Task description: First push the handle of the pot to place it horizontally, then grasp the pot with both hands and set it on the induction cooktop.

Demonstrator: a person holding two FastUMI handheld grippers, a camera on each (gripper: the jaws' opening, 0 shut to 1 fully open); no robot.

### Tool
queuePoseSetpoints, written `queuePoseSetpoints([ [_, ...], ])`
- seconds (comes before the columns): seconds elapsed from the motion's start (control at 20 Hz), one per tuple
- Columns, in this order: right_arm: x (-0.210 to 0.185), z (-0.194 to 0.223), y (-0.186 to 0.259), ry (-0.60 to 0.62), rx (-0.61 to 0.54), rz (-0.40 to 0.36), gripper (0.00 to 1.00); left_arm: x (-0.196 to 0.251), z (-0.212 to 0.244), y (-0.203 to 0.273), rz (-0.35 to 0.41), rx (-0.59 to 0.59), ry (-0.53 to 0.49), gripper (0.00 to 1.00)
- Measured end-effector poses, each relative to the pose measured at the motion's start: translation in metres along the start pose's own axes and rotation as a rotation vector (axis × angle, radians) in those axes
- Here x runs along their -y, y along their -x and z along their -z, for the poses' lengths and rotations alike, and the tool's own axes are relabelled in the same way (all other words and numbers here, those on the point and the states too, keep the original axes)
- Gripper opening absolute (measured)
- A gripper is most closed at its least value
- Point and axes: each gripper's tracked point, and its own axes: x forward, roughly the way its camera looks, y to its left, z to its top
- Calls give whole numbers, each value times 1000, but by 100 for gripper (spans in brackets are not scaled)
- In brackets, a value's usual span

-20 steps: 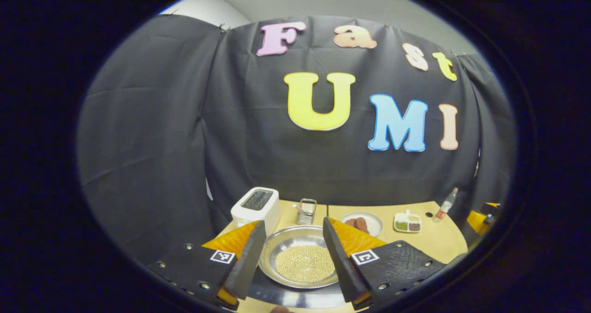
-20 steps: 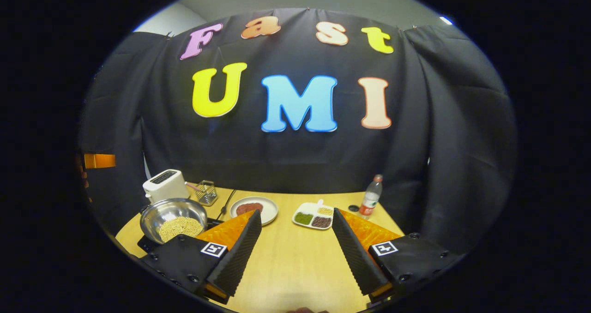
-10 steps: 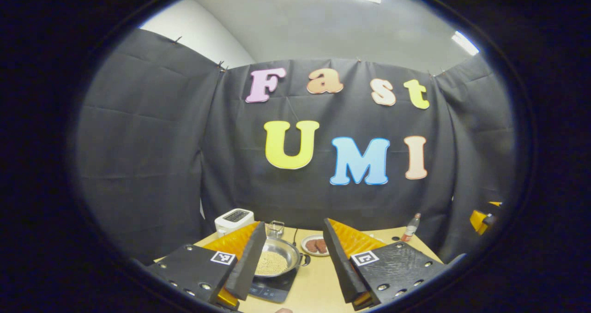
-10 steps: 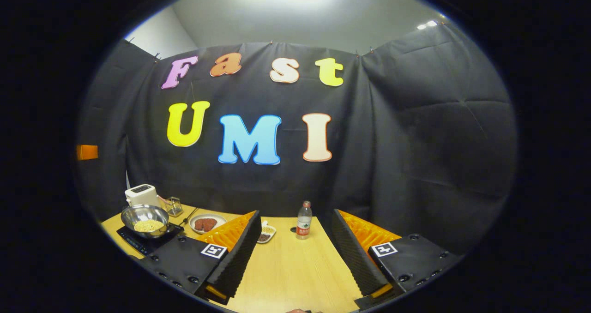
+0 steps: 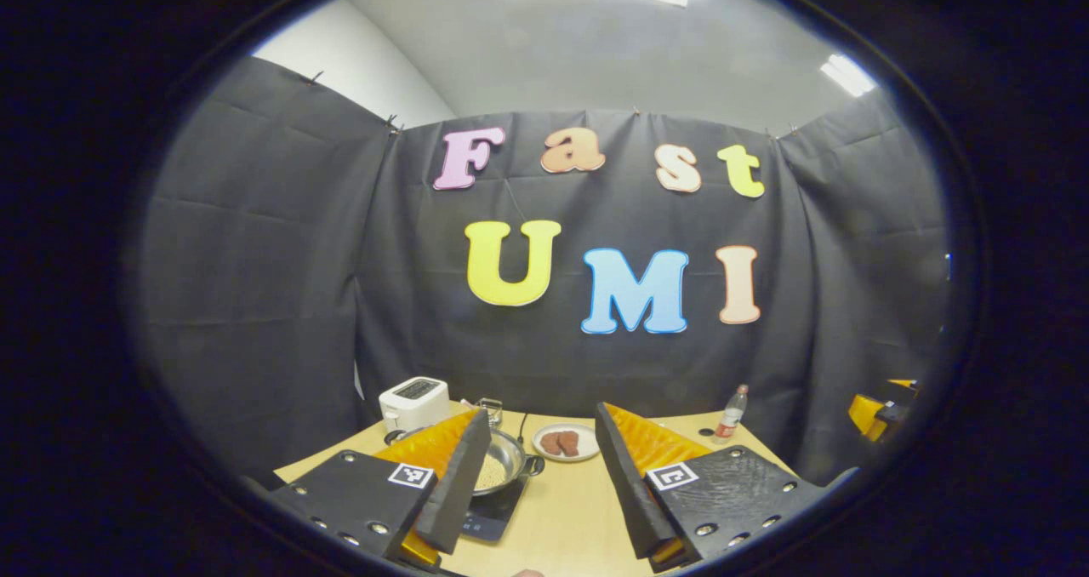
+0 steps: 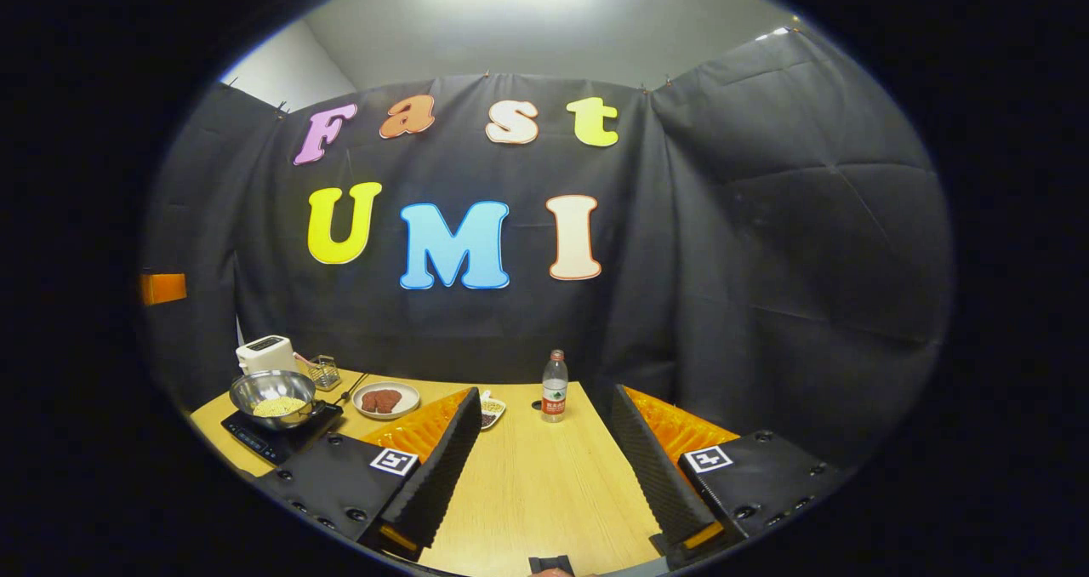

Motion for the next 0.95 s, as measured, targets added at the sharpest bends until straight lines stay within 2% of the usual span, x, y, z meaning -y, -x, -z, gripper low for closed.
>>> queuePoseSetpoints([
  [0.05,-12,-2,-1,-7,-1,-11,98,-8,-3,-3,-2,13,4,72],
  [0.2,-45,-2,-5,-3,-7,-46,98,-37,-4,-11,-28,26,9,72],
  [0.25,-52,-3,-7,6,-6,-46,93,-43,-1,-14,-24,22,14,72],
  [0.3,-59,-5,-8,10,-5,-40,98,-52,3,-17,-25,17,18,72],
  [0.35,-65,-4,-8,7,-9,-33,98,-63,6,-20,-28,12,20,72],
  [0.4,-72,-1,-8,-6,-20,-26,98,-72,7,-24,-31,8,22,76],
  [0.45,-80,4,-7,-26,-35,-27,98,-79,10,-26,-31,5,21,72],
  [0.5,-90,8,-5,-47,-46,-32,93,-84,13,-28,-29,5,21,72],
  [0.55,-95,13,-6,-62,-57,-30,93,-89,16,-29,-24,3,20,72],
  [0.6,-98,18,-6,-65,-66,-19,93,-92,18,-30,-20,1,22,72],
  [0.65,-99,24,-6,-60,-75,-2,98,-96,23,-30,-18,-6,31,72],
  [0.9,-114,39,0,-1,-97,46,98,-99,35,-36,33,-14,47,72],
  [0.95,-115,35,2,20,-85,57,98,-99,35,-36,45,-9,40,76],
])
